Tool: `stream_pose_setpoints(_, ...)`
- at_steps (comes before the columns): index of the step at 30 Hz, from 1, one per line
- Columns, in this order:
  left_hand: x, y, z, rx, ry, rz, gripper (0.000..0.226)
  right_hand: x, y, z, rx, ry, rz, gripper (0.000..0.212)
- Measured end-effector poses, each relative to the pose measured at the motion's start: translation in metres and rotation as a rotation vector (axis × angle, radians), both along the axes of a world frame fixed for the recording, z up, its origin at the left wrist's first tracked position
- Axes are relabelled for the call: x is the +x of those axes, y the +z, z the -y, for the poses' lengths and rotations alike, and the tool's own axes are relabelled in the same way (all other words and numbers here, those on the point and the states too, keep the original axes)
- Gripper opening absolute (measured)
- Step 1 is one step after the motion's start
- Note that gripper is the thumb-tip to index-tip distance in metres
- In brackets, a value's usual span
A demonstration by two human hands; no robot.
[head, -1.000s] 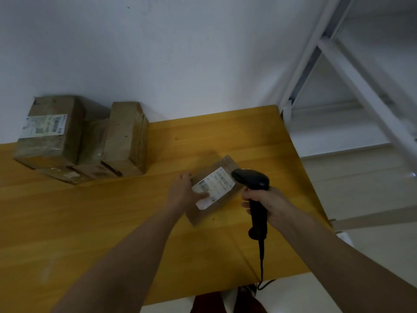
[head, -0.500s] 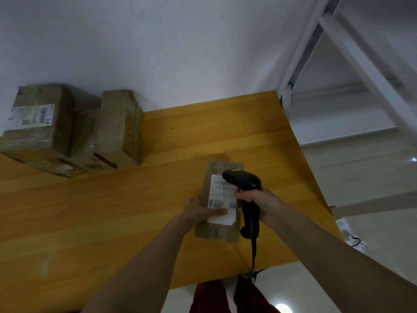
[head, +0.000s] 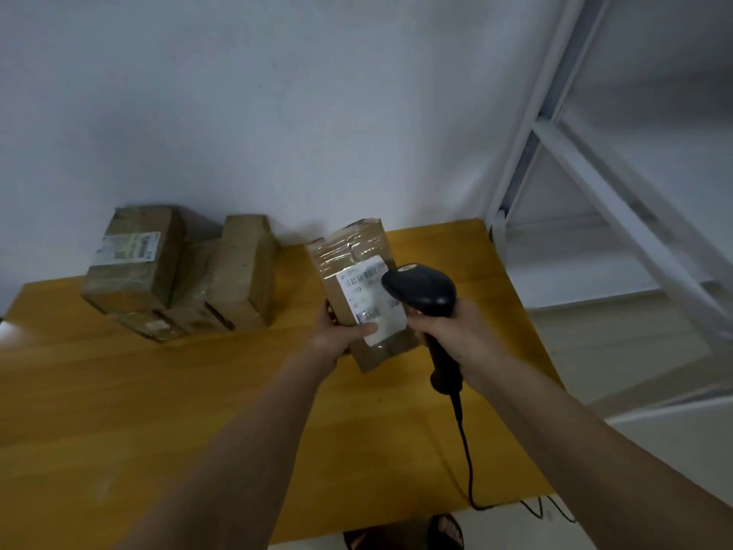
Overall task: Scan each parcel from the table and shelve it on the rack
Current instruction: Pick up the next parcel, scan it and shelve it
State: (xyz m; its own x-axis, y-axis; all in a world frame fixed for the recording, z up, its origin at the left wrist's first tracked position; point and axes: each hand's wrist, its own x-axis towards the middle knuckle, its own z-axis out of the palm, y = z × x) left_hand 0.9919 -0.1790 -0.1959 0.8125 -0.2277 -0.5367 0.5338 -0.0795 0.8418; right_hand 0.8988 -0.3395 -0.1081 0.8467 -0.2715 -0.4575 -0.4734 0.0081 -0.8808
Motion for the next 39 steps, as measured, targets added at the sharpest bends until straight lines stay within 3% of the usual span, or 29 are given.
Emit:
stream_pose_setpoints(9,0.021,0.06,-0.003,0.02,0.033,0.144,0.094,-0.025,0.041,-0.019,-0.063,0.047,0.148,0.008)
stream_pose_setpoints(13,0.018,0.067,-0.003,0.033,0.027,0.172,0.092,-0.03,0.049,-0.02,-0.093,0.03,0.199,0.017)
stream_pose_setpoints(22,0.02,0.06,0.009,0.057,-0.078,0.162,0.098,-0.043,0.044,-0.021,-0.083,-0.08,0.187,0.01)
stream_pose_setpoints(27,-0.005,0.05,0.03,0.163,-0.328,0.057,0.09,-0.066,0.035,0.001,-0.079,-0.218,0.092,0.004)
stream_pose_setpoints(31,-0.047,0.043,0.049,0.428,-0.811,-0.1,0.097,-0.102,0.03,0.03,-0.071,-0.241,0.04,0.019)
stream_pose_setpoints(34,-0.083,0.036,0.077,0.572,-1.082,-0.154,0.101,-0.14,0.029,0.053,-0.012,-0.255,0.043,0.018)
stream_pose_setpoints(39,-0.168,0.042,0.153,0.579,-1.152,-0.127,0.101,-0.228,0.031,0.107,0.036,-0.398,0.059,0.013)
